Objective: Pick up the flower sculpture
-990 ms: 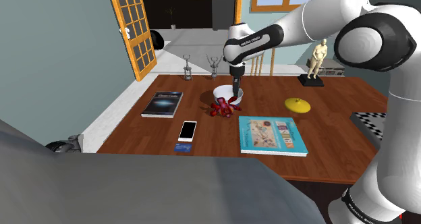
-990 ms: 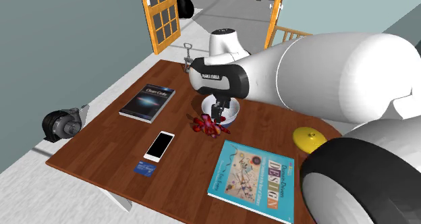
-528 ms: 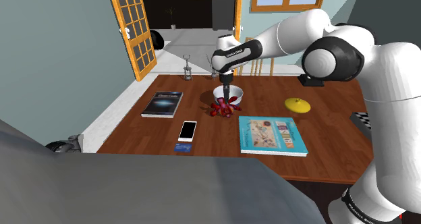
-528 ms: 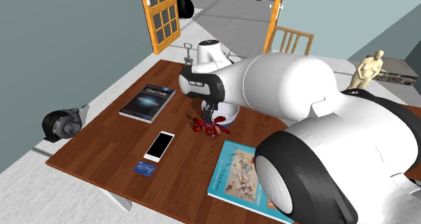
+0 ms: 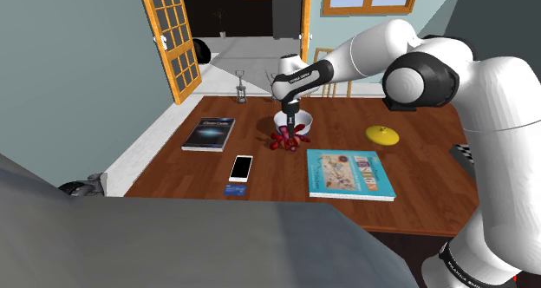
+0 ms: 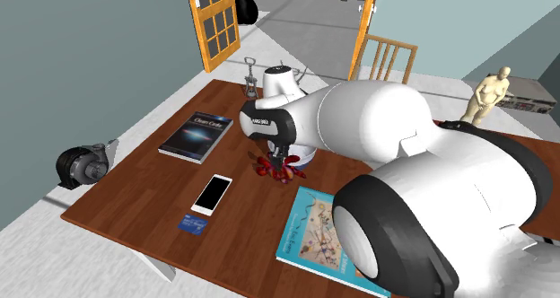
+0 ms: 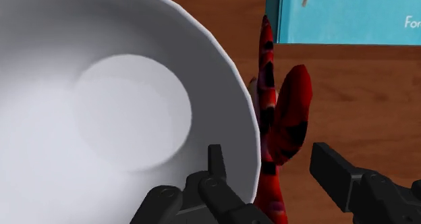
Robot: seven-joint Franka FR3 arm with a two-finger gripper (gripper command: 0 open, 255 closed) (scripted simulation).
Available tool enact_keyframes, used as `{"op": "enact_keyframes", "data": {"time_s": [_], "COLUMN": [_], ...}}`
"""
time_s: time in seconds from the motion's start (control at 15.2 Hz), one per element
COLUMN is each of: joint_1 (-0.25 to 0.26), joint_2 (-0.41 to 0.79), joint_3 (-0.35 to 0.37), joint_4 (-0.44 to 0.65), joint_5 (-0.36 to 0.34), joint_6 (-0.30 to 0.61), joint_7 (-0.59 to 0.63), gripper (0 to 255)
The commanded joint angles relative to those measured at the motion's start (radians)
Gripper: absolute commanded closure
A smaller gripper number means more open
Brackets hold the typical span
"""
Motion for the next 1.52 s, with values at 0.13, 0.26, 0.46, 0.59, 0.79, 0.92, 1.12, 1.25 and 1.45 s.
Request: {"op": "enact_keyframes", "data": {"time_s": [0.13, 0.26, 0.46, 0.59, 0.79, 0.92, 1.12, 1.25, 1.45], "joint_1": [0.000, 0.000, 0.000, 0.000, 0.001, 0.001, 0.001, 0.001, 0.002], "joint_2": [0.001, 0.002, 0.002, -0.002, -0.020, -0.031, -0.046, -0.056, -0.068], "joint_3": [0.000, 0.000, 0.000, 0.000, -0.002, -0.002, -0.003, -0.004, -0.005], "joint_4": [-0.001, 0.000, 0.001, 0.008, 0.020, 0.031, 0.047, 0.060, 0.081], "joint_5": [0.000, 0.000, 0.000, 0.000, -0.002, -0.004, -0.005, -0.006, -0.008], "joint_6": [0.002, 0.002, 0.001, -0.010, -0.040, -0.062, -0.094, -0.116, -0.149], "joint_7": [0.000, 0.000, 0.000, 0.000, 0.001, 0.001, 0.002, 0.002, 0.002], "gripper": [255, 255, 255, 255, 255, 255, 255, 255, 255]}}
